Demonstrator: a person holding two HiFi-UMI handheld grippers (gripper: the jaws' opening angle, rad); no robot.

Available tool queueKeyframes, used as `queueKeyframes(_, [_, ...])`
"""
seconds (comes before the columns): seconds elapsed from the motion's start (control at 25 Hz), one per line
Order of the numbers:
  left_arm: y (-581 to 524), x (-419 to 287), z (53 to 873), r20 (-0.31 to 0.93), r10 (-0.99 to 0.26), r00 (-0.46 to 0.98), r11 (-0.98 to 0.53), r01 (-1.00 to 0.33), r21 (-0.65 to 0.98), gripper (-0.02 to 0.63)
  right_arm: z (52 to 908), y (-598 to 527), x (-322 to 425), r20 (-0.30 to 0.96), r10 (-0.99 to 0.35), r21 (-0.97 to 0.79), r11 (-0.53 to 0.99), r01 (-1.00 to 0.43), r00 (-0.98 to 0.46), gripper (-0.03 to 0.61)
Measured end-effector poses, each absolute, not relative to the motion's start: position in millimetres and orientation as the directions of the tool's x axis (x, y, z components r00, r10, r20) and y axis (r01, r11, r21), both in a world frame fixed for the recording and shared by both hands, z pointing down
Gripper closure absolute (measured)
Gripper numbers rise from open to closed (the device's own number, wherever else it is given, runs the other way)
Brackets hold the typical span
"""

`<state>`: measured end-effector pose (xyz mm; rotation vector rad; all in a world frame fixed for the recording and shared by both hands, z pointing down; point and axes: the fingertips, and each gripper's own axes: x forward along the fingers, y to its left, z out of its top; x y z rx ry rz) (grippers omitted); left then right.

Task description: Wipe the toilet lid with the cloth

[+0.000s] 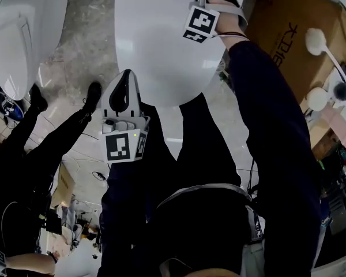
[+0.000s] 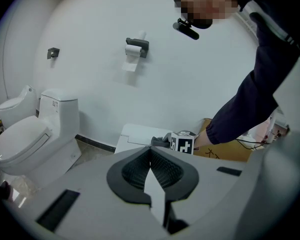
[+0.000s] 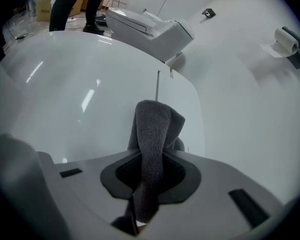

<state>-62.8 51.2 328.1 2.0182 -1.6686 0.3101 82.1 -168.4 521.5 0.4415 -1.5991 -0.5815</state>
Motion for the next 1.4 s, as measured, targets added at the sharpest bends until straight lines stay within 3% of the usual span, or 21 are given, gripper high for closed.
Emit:
queueKeyframes(0.4, [67, -65, 320, 0.457, -0.85, 0.262, -0.168, -0.957, 0.237, 0.598, 525, -93, 81, 0.842, -0.53, 0.537, 0.84, 0.075, -0.099, 0.506])
queueKeyframes(1.4, [128, -75, 315, 0.424, -0.845, 0.325, -0.235, -0.939, 0.251, 0.598, 546, 226, 57, 0.935, -0.319, 0.336, 0.937, 0.094, -0.158, 0.506])
